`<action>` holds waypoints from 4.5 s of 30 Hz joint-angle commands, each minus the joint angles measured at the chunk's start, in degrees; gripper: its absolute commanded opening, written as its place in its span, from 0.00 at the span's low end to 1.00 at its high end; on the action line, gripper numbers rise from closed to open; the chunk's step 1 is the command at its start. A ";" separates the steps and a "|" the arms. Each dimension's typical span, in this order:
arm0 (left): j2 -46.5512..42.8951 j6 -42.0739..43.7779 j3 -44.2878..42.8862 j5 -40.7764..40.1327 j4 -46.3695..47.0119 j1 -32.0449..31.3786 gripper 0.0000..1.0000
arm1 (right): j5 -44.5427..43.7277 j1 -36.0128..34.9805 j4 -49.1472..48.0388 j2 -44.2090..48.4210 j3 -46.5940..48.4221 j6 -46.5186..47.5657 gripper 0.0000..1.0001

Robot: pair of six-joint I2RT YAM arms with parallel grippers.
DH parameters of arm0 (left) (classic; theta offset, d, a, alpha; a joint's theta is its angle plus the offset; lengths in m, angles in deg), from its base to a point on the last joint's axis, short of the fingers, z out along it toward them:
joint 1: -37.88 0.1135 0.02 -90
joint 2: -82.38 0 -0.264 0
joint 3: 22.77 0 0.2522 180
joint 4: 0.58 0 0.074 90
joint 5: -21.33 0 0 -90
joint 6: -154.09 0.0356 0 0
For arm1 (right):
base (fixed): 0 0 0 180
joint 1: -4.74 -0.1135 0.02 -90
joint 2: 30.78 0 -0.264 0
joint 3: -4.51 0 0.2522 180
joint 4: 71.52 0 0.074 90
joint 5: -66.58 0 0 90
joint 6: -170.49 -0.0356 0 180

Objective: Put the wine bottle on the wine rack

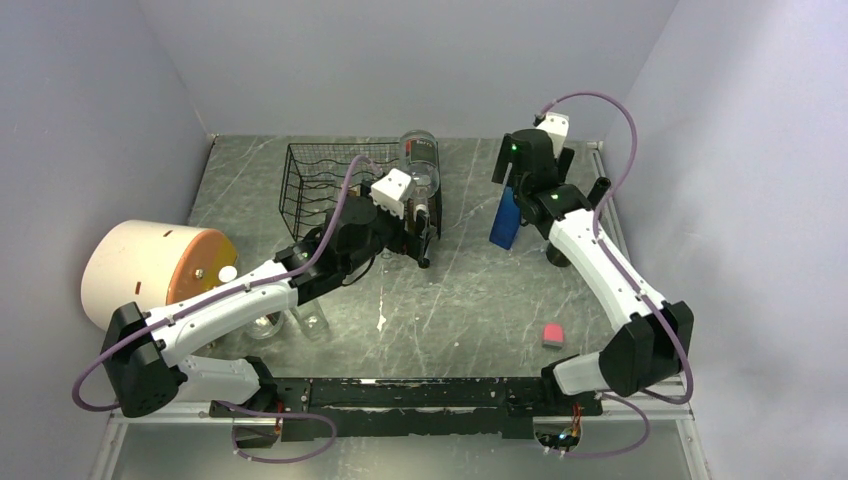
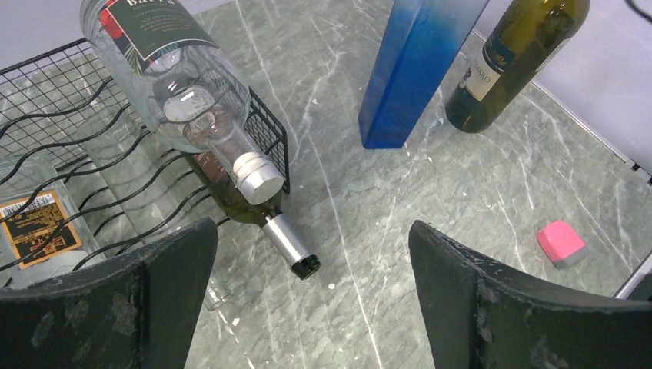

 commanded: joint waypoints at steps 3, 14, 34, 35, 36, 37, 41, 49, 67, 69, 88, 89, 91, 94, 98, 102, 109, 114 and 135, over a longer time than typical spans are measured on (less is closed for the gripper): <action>-1.65 -0.21 0.64 -0.57 1.75 0.08 0.98 | -4.15 -1.27 0.86 -2.50 1.54 -2.81 0.86; -1.55 -2.01 0.54 -2.82 2.27 0.08 0.99 | -1.39 -3.36 0.15 0.04 3.88 1.27 0.39; 10.47 4.51 1.07 22.33 17.39 0.08 0.99 | 28.45 -3.67 4.51 23.69 -1.22 3.45 0.26; 11.04 4.85 1.08 23.92 18.23 0.08 0.99 | 29.70 -3.68 3.91 24.44 -1.78 3.23 0.26; 11.64 5.11 1.04 25.41 18.83 0.08 0.99 | 30.81 -3.67 3.54 25.09 -2.15 2.97 0.25; 12.05 5.23 1.00 26.85 19.35 0.08 0.99 | 31.94 -3.66 3.23 25.65 -2.42 2.66 0.25; 12.89 5.84 2.45 30.98 22.86 0.08 0.99 | 36.86 -3.68 1.62 27.19 -3.23 1.41 0.24; 13.15 7.87 4.93 43.63 27.68 0.08 0.97 | 42.18 -3.66 -2.15 28.62 -4.59 -1.33 0.24; 15.77 7.78 4.92 28.46 33.34 0.08 0.51 | 46.16 -3.68 -8.18 31.71 -9.53 -8.41 0.28; 15.27 9.71 5.63 29.08 34.38 0.05 0.32 | 46.35 -3.70 -7.44 31.98 -9.39 -8.45 0.31; 1.88 56.01 10.03 34.22 39.35 0.06 0.07 | 39.81 -3.66 15.04 33.43 1.98 4.46 0.90; 1.76 57.97 9.38 34.53 38.98 0.02 0.07 | 39.91 -3.66 15.80 32.90 2.95 5.16 0.90; 1.45 61.99 7.19 33.31 36.34 -0.70 0.07 | 40.40 -3.68 18.42 30.90 5.37 6.64 0.90; 1.43 70.92 2.65 30.35 28.31 -3.31 0.07 | 43.55 -3.62 23.14 27.49 11.15 9.31 0.90; 3.00 78.93 -1.48 29.72 22.50 -3.78 0.07 | 48.69 -3.66 25.22 25.17 13.50 10.02 0.90; 4.93 85.82 -2.21 26.17 23.25 -3.79 0.07 | 50.60 -3.66 25.41 25.07 10.47 11.80 0.90; 8.02 95.09 -4.99 22.49 22.29 -3.79 0.07 | 50.32 -3.66 24.21 27.07 3.93 12.87 0.94; 9.17 97.82 -5.17 22.82 24.24 -3.79 0.07 | 48.32 -3.66 24.08 26.91 -0.43 12.86 0.95; 10.77 97.24 -8.03 22.60 22.28 -3.79 0.07 | 46.56 -3.75 22.78 24.75 -9.30 10.10 0.72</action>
